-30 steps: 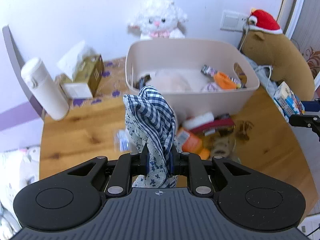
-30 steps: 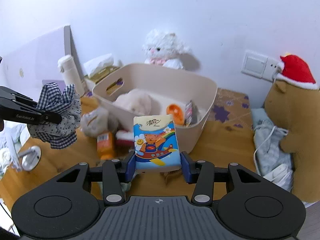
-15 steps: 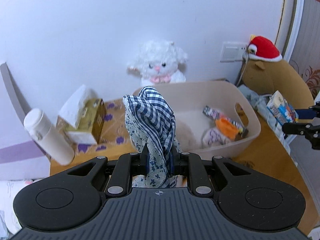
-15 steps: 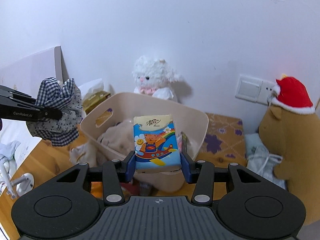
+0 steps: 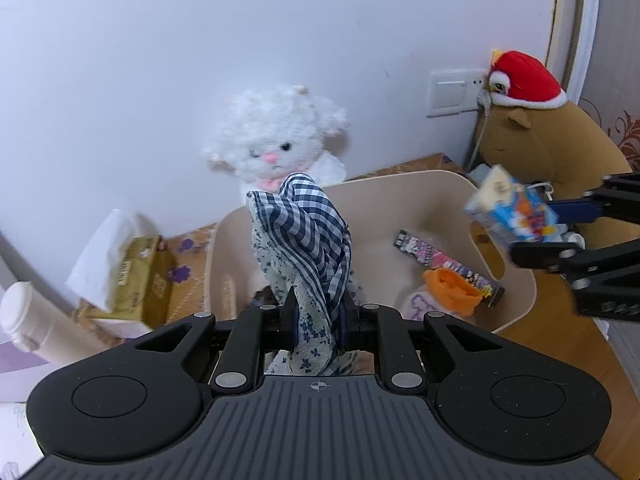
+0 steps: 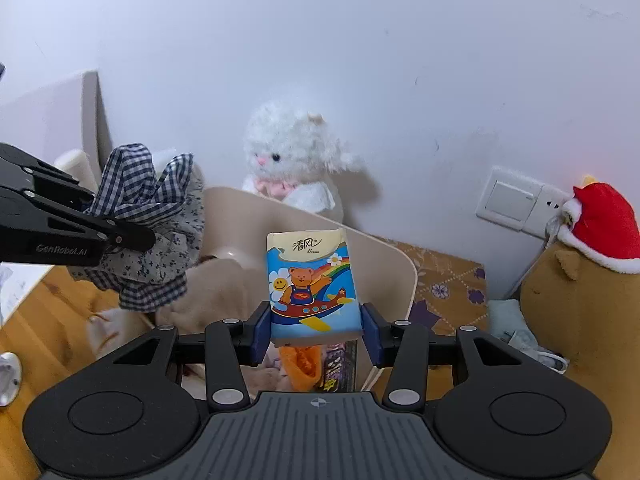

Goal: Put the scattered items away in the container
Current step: 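Carry the checked cloth and tissue pack over the basket and release both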

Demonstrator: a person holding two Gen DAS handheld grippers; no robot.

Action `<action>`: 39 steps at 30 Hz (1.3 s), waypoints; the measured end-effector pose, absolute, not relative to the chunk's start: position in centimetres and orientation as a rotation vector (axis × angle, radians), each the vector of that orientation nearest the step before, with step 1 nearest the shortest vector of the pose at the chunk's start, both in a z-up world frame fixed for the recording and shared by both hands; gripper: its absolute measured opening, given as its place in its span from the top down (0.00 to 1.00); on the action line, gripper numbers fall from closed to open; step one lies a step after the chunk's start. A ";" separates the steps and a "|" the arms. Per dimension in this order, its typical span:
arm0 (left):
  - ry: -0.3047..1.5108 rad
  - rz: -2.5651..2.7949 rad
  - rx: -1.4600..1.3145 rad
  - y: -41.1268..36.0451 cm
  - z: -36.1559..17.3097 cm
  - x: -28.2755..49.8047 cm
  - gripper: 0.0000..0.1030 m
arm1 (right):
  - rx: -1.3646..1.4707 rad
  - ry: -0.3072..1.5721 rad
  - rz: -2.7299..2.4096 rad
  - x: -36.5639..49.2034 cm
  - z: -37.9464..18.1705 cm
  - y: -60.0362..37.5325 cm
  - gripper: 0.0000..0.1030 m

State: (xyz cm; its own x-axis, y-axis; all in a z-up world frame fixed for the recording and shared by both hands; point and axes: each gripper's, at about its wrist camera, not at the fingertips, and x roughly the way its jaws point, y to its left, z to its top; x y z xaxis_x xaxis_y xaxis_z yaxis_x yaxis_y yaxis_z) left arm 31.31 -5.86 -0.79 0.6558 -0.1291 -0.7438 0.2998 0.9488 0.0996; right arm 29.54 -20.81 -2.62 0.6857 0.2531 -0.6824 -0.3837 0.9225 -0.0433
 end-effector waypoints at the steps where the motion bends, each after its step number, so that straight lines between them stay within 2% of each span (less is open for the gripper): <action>1: 0.825 -0.246 0.229 -6.3 -1.1 31.6 0.83 | -0.195 0.742 0.357 29.9 -3.0 -20.6 0.57; 15: 0.929 -0.247 0.337 -8.5 -6.0 34.2 0.81 | -0.101 0.919 0.359 33.2 -7.0 -20.3 0.56; 16: 0.938 -0.248 0.337 -8.5 -6.2 34.2 0.78 | -0.090 0.935 0.355 33.3 -7.3 -20.4 0.56; 17: 0.944 -0.250 0.336 -8.5 -6.2 34.2 0.71 | -0.086 0.944 0.350 33.3 -7.5 -20.5 0.56; 18: 0.947 -0.250 0.336 -8.5 -6.3 34.2 0.60 | -0.084 0.949 0.347 33.3 -7.6 -20.5 0.55; 19: 0.947 -0.246 0.338 -8.5 -6.4 34.2 0.46 | -0.083 0.953 0.344 33.1 -7.6 -20.6 0.46; 21: 0.944 -0.223 0.348 -8.4 -6.6 34.0 0.31 | -0.071 0.963 0.344 33.0 -7.7 -20.8 0.43; 24: 0.945 -0.201 0.351 -8.1 -6.7 33.6 0.28 | -0.063 0.963 0.347 32.6 -7.5 -20.8 0.32; 25: 0.947 -0.198 0.346 -8.0 -6.7 33.5 0.26 | -0.063 0.959 0.348 32.6 -7.5 -20.8 0.25; 29: 0.958 -0.182 0.337 -7.3 -6.8 32.8 0.23 | -0.069 0.928 0.352 31.9 -6.8 -20.9 0.17; 39: 0.926 -0.194 0.278 -6.0 -4.7 30.0 0.20 | -0.139 0.849 0.377 28.7 -4.4 -21.5 0.07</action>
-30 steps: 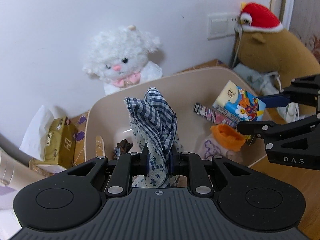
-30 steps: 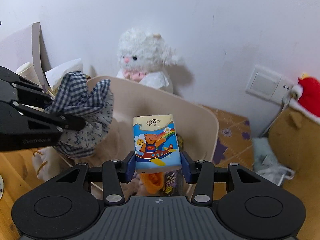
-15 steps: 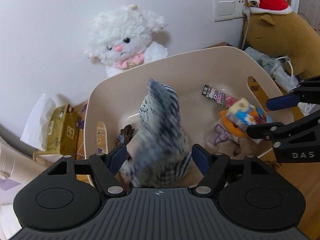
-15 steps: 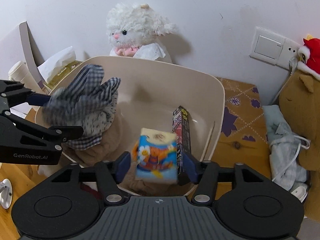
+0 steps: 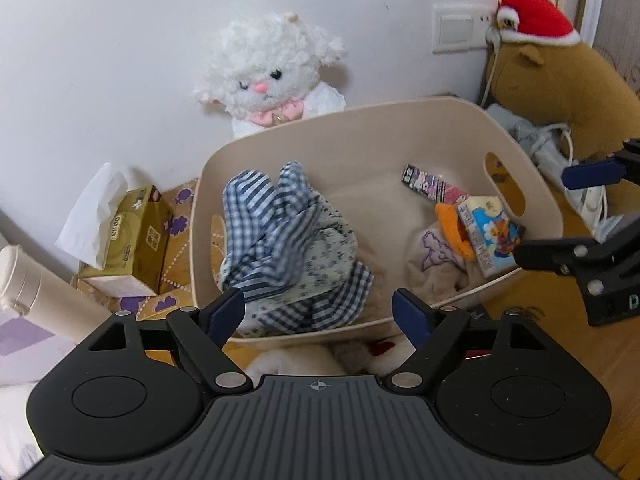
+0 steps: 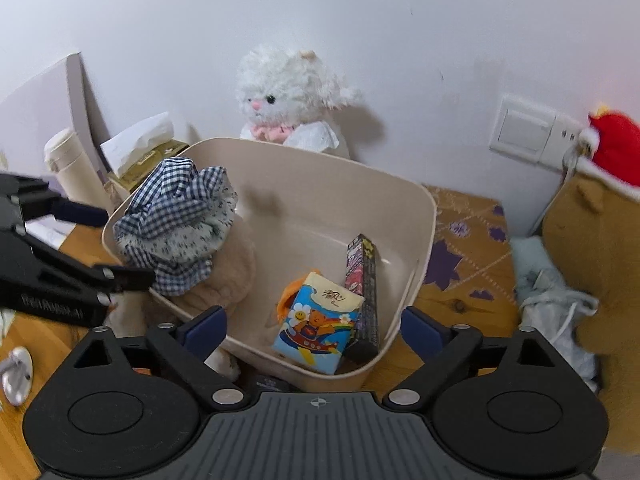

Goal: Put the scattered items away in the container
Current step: 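Grasp the large brown hair clip with the left gripper while the right grasps the small brown clip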

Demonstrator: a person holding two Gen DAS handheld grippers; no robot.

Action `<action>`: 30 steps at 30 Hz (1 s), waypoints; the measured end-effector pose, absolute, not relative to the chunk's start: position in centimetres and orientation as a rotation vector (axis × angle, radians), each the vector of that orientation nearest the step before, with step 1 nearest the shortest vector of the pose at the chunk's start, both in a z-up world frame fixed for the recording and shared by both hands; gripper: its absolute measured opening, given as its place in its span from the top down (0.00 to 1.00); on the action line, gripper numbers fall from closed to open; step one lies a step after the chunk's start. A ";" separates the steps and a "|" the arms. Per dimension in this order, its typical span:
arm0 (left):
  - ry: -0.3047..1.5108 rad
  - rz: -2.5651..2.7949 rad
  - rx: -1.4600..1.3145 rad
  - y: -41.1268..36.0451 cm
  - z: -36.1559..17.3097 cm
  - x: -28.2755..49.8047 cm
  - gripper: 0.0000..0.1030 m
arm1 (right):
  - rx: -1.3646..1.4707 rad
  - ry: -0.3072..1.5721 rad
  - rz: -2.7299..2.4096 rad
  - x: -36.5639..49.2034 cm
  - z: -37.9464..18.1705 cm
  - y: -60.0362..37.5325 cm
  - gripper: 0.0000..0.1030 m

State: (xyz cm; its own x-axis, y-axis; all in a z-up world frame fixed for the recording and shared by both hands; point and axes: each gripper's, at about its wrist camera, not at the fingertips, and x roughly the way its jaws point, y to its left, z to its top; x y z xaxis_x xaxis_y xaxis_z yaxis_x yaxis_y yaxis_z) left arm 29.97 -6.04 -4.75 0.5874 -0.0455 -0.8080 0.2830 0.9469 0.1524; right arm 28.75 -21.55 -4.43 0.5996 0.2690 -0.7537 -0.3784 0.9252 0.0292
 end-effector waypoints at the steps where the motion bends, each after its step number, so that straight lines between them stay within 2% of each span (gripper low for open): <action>1: 0.916 -0.191 0.267 -5.9 -4.4 29.6 0.20 | -0.153 0.839 0.383 28.3 -4.3 -21.6 0.06; 4: 0.894 -0.191 0.236 -5.6 -3.5 28.3 0.20 | -0.194 0.813 0.396 27.0 -3.9 -21.8 0.00; 11: 0.920 -0.215 0.221 -5.4 -3.6 24.6 0.19 | -0.263 0.851 0.409 24.6 -6.0 -22.3 0.00; 21: 1.025 -0.252 0.212 -6.6 -7.5 20.3 0.19 | -0.327 0.948 0.434 23.4 -10.9 -23.4 0.00; 30: 1.084 -0.259 0.158 -8.4 -10.5 19.8 0.19 | -0.398 0.981 0.497 24.4 -14.5 -23.9 0.00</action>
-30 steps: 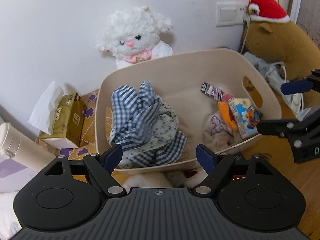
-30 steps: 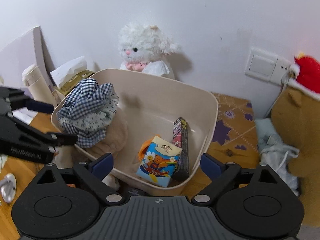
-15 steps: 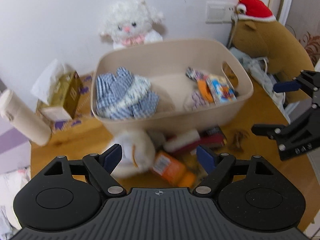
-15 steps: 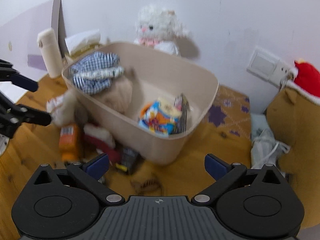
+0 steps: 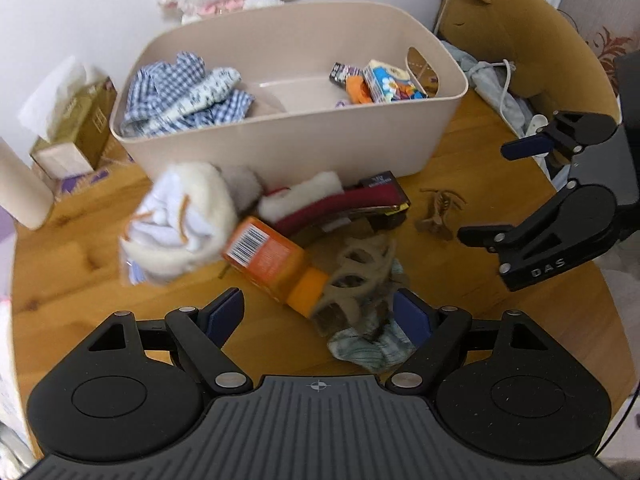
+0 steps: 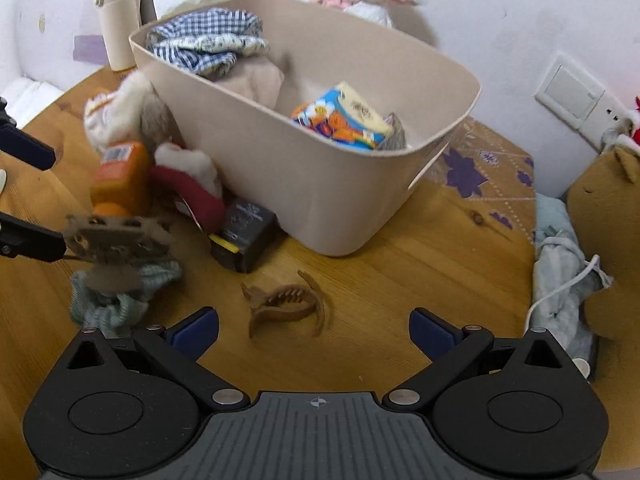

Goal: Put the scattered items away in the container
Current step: 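Grasp the large brown hair clip with the left gripper while the right grasps the small brown clip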

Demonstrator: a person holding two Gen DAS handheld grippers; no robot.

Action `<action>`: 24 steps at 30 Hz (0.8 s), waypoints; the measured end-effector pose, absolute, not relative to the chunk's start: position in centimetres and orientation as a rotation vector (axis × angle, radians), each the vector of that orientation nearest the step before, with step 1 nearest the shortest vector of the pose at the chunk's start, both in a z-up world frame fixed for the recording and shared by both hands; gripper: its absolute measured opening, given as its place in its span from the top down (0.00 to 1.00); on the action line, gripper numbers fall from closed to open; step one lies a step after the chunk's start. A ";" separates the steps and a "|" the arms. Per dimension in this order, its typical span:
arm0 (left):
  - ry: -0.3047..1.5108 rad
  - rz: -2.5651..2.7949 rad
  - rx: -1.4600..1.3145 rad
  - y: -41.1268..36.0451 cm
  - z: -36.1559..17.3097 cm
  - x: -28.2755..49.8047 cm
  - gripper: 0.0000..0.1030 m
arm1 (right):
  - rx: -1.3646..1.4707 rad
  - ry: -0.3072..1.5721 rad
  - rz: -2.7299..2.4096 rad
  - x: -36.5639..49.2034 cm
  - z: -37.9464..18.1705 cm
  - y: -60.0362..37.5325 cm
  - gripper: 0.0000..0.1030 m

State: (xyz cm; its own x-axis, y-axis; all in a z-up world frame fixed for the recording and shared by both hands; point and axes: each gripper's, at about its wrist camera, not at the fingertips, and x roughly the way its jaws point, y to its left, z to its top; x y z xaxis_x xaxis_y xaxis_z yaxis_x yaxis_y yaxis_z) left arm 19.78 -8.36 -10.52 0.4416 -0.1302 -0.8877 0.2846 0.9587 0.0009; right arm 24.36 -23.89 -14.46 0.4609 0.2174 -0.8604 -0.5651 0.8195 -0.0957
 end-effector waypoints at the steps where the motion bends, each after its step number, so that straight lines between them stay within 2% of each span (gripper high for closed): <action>1: 1.095 -0.253 0.140 -8.5 -10.9 19.9 0.19 | -0.394 0.984 0.499 24.6 -14.7 -24.0 0.00; 9: 1.135 -0.227 0.057 -9.4 -12.7 21.0 0.19 | -0.388 1.002 0.538 25.6 -16.9 -24.2 0.00; 14: 1.151 -0.235 0.031 -9.9 -13.5 21.8 0.20 | -0.372 0.999 0.557 25.7 -17.4 -24.3 0.06; 15: 1.153 -0.237 0.025 -10.0 -13.7 21.9 0.24 | -0.364 1.000 0.557 25.8 -17.5 -24.3 0.07; 21: 1.158 -0.247 0.001 -9.8 -14.4 22.2 0.36 | -0.317 1.011 0.564 25.7 -17.7 -24.5 0.23; 23: 1.150 -0.245 -0.015 -9.6 -14.4 22.1 0.38 | -0.307 1.000 0.566 25.5 -17.5 -24.6 0.36; 24: 1.146 -0.245 -0.017 -9.5 -14.4 22.1 0.43 | -0.304 0.996 0.570 25.4 -17.4 -24.7 0.41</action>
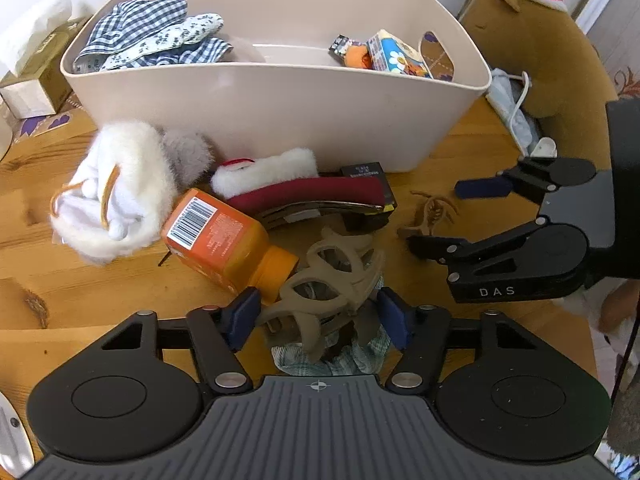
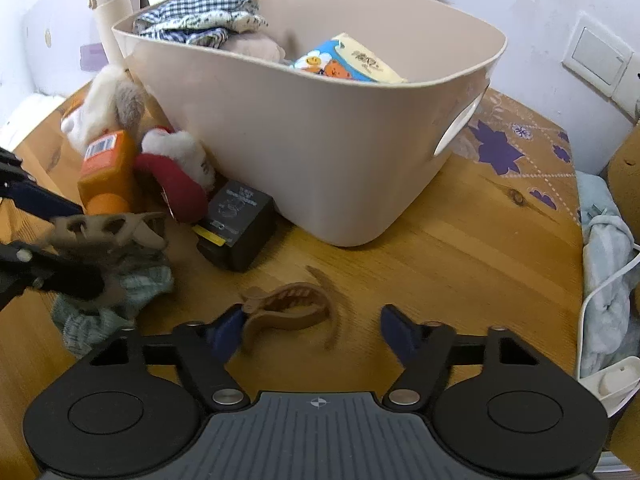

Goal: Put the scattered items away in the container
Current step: 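Grasp the large brown hair clip with the left gripper while the right grasps the small brown clip, then carry both brown clips over the basket and open both grippers to drop them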

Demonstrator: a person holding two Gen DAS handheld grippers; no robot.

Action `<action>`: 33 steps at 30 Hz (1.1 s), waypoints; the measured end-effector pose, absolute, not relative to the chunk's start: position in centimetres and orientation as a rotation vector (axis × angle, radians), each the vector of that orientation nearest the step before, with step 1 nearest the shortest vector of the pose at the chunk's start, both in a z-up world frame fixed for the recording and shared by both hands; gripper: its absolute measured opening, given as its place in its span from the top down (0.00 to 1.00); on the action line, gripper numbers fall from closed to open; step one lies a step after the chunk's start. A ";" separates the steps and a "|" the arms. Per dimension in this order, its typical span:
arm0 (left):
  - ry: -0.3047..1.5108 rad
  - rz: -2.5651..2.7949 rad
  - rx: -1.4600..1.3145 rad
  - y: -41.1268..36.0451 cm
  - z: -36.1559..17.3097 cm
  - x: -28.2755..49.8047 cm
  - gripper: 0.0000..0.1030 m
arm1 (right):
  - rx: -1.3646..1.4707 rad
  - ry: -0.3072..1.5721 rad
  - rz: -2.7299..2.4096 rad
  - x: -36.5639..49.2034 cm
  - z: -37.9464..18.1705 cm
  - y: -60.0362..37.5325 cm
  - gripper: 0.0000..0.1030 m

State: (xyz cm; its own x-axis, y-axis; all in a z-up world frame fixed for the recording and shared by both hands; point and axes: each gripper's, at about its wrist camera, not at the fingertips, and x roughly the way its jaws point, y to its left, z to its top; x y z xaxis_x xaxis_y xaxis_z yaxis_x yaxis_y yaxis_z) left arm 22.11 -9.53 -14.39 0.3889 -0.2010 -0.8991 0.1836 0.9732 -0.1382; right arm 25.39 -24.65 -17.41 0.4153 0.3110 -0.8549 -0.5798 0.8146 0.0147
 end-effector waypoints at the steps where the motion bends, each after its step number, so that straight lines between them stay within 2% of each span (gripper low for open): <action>1: 1.148 -0.250 -0.019 -9.5 -14.4 22.1 0.43 | -0.301 0.994 0.575 25.3 -17.3 -24.7 0.52; 2: 1.151 -0.250 -0.021 -9.5 -14.4 22.1 0.43 | -0.300 0.996 0.579 25.2 -17.2 -24.7 0.57; 14: 1.130 -0.279 0.007 -9.4 -13.8 21.3 0.44 | -0.323 0.976 0.570 22.9 -16.3 -25.2 0.57; 33: 1.037 -0.299 0.024 -6.2 -10.2 17.6 0.44 | -0.248 0.909 0.540 18.7 -11.2 -25.5 0.57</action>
State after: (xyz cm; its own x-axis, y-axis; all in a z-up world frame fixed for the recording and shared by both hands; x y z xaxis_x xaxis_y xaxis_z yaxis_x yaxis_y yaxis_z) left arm 17.56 -6.24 -10.17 0.4725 -0.2327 -0.8500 0.2554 0.9593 -0.1207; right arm 18.67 -25.50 -11.24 0.4936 0.3378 -0.8014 -0.5419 0.8402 0.0204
